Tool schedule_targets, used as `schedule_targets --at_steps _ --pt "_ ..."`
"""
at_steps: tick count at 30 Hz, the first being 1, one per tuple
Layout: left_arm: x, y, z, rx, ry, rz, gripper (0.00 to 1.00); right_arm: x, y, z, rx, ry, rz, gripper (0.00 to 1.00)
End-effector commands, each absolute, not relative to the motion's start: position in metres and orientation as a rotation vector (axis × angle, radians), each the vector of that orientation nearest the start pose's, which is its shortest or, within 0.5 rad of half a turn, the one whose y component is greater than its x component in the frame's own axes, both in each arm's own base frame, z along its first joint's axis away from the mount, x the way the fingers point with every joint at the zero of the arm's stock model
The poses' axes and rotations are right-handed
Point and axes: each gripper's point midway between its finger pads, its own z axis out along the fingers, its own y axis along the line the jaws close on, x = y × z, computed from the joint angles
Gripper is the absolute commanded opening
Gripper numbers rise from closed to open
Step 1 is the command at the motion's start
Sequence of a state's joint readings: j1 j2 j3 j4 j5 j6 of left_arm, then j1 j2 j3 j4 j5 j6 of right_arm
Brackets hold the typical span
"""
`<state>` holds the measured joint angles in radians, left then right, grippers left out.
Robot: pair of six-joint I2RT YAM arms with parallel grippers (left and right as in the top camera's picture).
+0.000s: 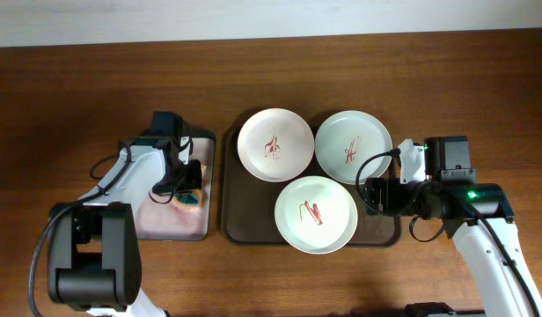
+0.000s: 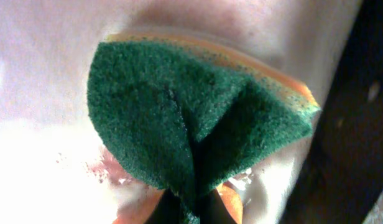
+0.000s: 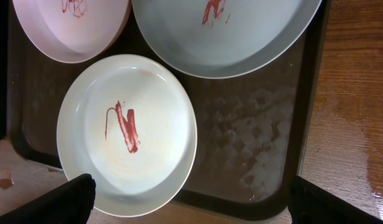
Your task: Clean dirty plates on tray and stack at the side
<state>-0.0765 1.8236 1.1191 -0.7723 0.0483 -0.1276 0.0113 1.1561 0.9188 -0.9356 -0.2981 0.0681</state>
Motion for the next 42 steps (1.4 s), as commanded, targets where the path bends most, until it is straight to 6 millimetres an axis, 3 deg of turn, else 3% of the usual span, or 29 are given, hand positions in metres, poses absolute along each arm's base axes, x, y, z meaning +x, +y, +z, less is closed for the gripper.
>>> schedule_targets --at_steps 1,4,10,13,20,23,24,30,33,38,42 --pt "0.348 -0.035 0.041 -0.078 3.008 -0.105 0.0 0.261 0.058 0.143 -0.023 2.709 0.449 0.99" --pt "0.344 -0.034 0.062 -0.077 2.989 -0.108 0.0 0.256 0.058 0.141 -0.019 2.732 0.452 0.99" --pt "0.329 -0.041 0.06 -0.133 3.045 -0.172 0.0 0.25 0.059 0.12 0.004 2.839 0.469 0.89" --pt "0.325 -0.041 0.058 -0.135 3.06 -0.17 0.0 0.249 0.072 0.103 0.013 2.915 0.598 0.79" --pt "0.317 -0.04 0.051 -0.143 3.086 -0.167 0.0 0.25 0.073 0.043 0.081 3.117 0.638 0.58" --pt "0.307 -0.04 0.043 -0.147 3.115 -0.163 0.0 0.254 0.075 0.029 0.091 3.14 0.664 0.38" --pt "0.305 -0.04 0.042 -0.148 3.121 -0.163 0.0 0.255 0.076 0.025 0.094 3.145 0.666 0.36" --pt "0.303 -0.044 0.041 -0.148 3.128 -0.203 0.0 0.251 0.096 0.023 0.026 3.154 0.718 0.29" --pt "0.302 -0.044 0.041 -0.148 3.129 -0.203 0.0 0.252 0.089 0.017 0.106 3.186 0.559 0.24" --pt "0.302 -0.044 0.041 -0.148 3.13 -0.203 0.0 0.25 0.098 0.016 0.049 3.188 0.553 0.09" --pt "0.302 -0.044 0.041 -0.148 3.13 -0.203 0.0 0.25 0.1 0.016 0.036 3.186 0.553 0.04"
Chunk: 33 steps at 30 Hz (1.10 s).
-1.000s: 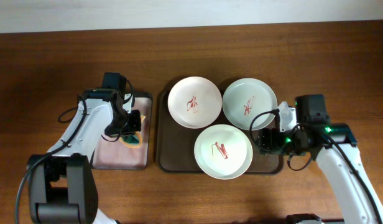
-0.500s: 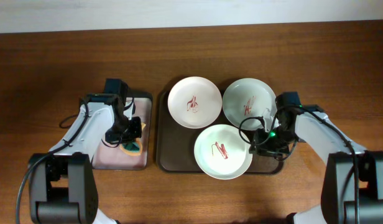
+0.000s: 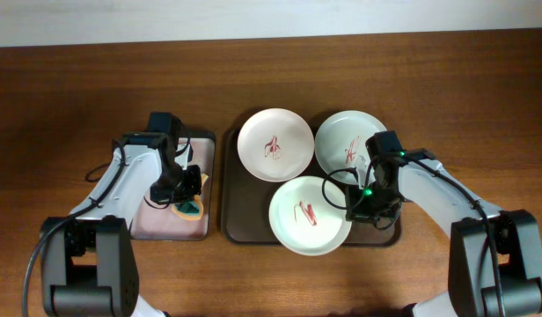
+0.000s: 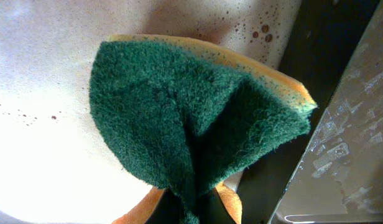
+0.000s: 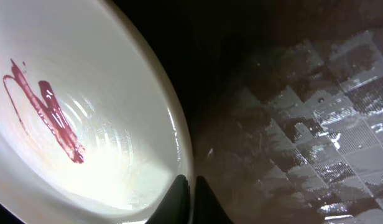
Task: Clean dirty plates on tray and stack at the side
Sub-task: 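Scrub the white plate with the sponge held in the left gripper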
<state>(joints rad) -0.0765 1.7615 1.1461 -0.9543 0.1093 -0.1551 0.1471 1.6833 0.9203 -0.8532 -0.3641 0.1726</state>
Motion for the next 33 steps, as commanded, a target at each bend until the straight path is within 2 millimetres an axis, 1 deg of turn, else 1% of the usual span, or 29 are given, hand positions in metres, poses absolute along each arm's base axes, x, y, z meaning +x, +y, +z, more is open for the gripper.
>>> schedule_targets --at_steps 1,22,23,24,25,29,33 --pt "0.302 -0.045 0.041 -0.148 3.13 -0.21 0.0 0.251 0.1 0.016 0.036 3.185 0.553 0.04" --pt "0.302 -0.046 0.042 -0.149 3.13 -0.225 0.0 0.251 0.1 0.016 0.035 3.183 0.554 0.04" --pt "0.302 -0.051 0.042 -0.155 3.13 -0.27 0.0 0.251 0.1 0.016 0.035 3.184 0.554 0.04" --pt "0.299 -0.06 0.042 -0.177 3.136 -0.338 0.0 0.251 0.1 0.016 0.035 3.183 0.553 0.04" --pt "0.295 -0.064 0.039 -0.22 3.149 -0.334 0.0 0.251 0.1 0.016 0.034 3.183 0.554 0.04" --pt "0.285 -0.076 0.019 -0.275 3.146 -0.306 0.0 0.251 0.1 0.016 0.034 3.184 0.554 0.04" --pt "0.282 -0.083 0.017 -0.24 3.153 -0.312 0.0 0.251 0.1 0.016 0.034 3.184 0.553 0.04"
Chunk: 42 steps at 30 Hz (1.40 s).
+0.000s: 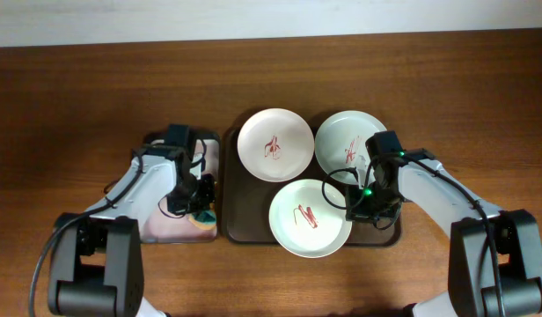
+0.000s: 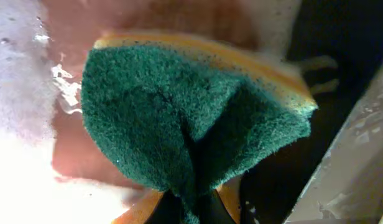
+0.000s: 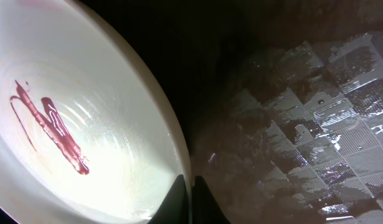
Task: Clean dirty plates on tray and stack at the side
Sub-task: 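Scrub the white plate with the sponge held in the left gripper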
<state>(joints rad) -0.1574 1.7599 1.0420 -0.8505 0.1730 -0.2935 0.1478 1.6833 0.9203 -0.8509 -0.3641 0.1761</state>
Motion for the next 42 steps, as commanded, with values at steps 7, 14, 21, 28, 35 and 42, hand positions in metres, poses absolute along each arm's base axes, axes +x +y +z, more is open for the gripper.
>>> schedule_targets --at_steps 7,14,21,28,35,42 --pt "0.305 -0.082 0.054 -0.232 3.018 -0.352 0.0 0.251 0.1 0.016 0.034 3.184 0.553 0.04" --pt "0.312 -0.096 0.097 -0.165 2.882 -0.442 0.0 0.251 0.1 0.016 0.034 3.183 0.553 0.04" --pt "0.31 -0.15 0.104 0.013 2.837 -0.556 0.0 0.251 0.1 0.016 0.034 3.183 0.554 0.04" --pt "0.289 -0.249 0.114 0.131 2.764 -0.738 0.0 0.251 0.1 0.016 0.034 3.184 0.554 0.04" --pt "0.267 -0.31 0.069 -0.007 2.875 -0.82 0.0 0.251 0.1 0.016 0.034 3.184 0.554 0.04" --pt "0.257 -0.331 0.026 -0.128 2.933 -0.755 0.0 0.251 0.1 0.016 0.034 3.184 0.554 0.04"
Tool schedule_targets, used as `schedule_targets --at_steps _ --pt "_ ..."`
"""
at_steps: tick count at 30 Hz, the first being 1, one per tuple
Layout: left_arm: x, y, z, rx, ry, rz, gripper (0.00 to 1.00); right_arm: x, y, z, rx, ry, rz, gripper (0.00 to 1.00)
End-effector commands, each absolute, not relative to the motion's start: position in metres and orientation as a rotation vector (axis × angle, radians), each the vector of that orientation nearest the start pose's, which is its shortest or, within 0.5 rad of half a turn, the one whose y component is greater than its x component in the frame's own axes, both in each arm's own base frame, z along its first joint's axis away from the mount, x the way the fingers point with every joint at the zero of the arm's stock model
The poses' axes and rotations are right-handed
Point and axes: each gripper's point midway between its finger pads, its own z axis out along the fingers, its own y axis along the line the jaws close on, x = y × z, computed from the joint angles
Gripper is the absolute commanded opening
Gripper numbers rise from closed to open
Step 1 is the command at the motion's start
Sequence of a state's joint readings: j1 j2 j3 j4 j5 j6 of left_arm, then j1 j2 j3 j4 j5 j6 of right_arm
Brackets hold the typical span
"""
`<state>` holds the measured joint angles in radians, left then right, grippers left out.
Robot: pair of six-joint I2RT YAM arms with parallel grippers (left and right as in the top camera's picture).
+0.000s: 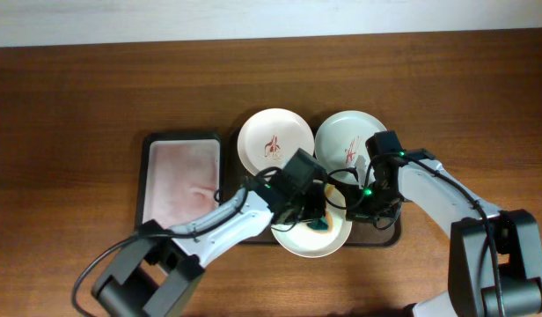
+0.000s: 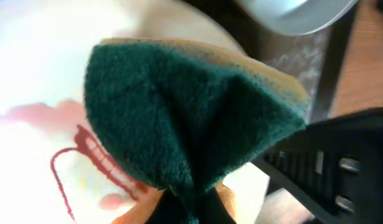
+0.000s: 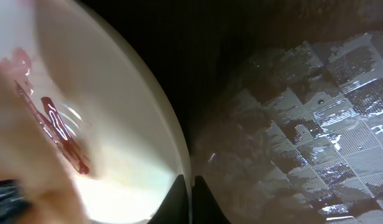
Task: Clean dirty plates on tray and stack at the side
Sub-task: 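Scrub the white plate with the sponge held in the left gripper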
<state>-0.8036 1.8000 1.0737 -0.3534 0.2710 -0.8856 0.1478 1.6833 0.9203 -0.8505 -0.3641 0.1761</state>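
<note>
Three white plates with red smears lie on the brown tray [image 1: 240, 224]: back left [image 1: 274, 144], back right [image 1: 352, 139] and front [image 1: 331, 243]. My left gripper [image 1: 317, 220] is shut on a green and orange sponge [image 2: 185, 118], which is over the front plate's red streak [image 2: 86, 163]. At the right rim [image 3: 174, 140] of that same plate, my right gripper [image 3: 186, 200] is pinched shut. The left arm hides part of the front plate from above.
A pink tray [image 1: 180, 176] with wet foam sits left of the brown tray. The brown tray's wet floor [image 3: 303, 118] shows right of the held plate. Wooden table surrounds both trays.
My left gripper has moved with the sponge from the pink tray's front right corner to over the front plate. The right gripper still pinches the plate's rim.
My left gripper held the sponge in the pink tray while the right one hung open over the brown tray. Then the right gripper was shut on the front plate's rim. The sponge stood at the pink tray's corner, and now is at the plate.
</note>
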Motion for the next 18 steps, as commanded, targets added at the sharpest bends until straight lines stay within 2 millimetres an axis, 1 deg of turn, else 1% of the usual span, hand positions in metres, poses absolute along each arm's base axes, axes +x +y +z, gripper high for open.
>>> schedule_targets --at_steps 1,2,3,6,8,10,11,13,14,15,16,17,18 --pt "0.256 -0.329 0.019 -0.134 2.949 -0.728 0.0 0.251 0.1 0.016 0.035 3.184 0.554 0.04" --pt "0.256 -0.326 0.015 -0.139 2.955 -0.702 0.0 0.251 0.1 0.016 0.034 3.184 0.555 0.04" --pt "0.254 -0.313 0.006 -0.162 2.976 -0.601 0.0 0.251 0.1 0.016 0.035 3.185 0.554 0.04" --pt "0.253 -0.283 -0.003 -0.228 3.017 -0.422 0.0 0.249 0.1 0.016 0.037 3.191 0.553 0.04" --pt "0.256 -0.266 -0.002 -0.249 3.036 -0.376 0.0 0.248 0.1 0.016 0.038 3.195 0.552 0.04" --pt "0.263 -0.253 0.005 -0.228 3.032 -0.364 0.0 0.248 0.1 0.016 0.038 3.195 0.552 0.04" --pt "0.268 -0.249 0.012 -0.189 3.013 -0.376 0.0 0.248 0.1 0.016 0.038 3.195 0.552 0.04" --pt "0.275 -0.246 0.024 -0.169 2.982 -0.402 0.0 0.248 0.1 0.016 0.038 3.195 0.552 0.04" --pt "0.278 -0.246 0.034 -0.162 2.957 -0.43 0.0 0.248 0.1 0.016 0.038 3.195 0.552 0.04" --pt "0.279 -0.251 0.044 -0.145 2.94 -0.479 0.0 0.248 0.1 0.016 0.038 3.195 0.552 0.05" --pt "0.28 -0.259 0.063 -0.091 2.909 -0.561 0.0 0.249 0.1 0.016 0.038 3.194 0.552 0.13" --pt "0.281 -0.262 0.078 -0.044 2.87 -0.596 0.0 0.249 0.1 0.016 0.038 3.194 0.552 0.15" --pt "0.281 -0.261 0.087 -0.025 2.848 -0.608 0.0 0.249 0.1 0.016 0.037 3.194 0.552 0.16"
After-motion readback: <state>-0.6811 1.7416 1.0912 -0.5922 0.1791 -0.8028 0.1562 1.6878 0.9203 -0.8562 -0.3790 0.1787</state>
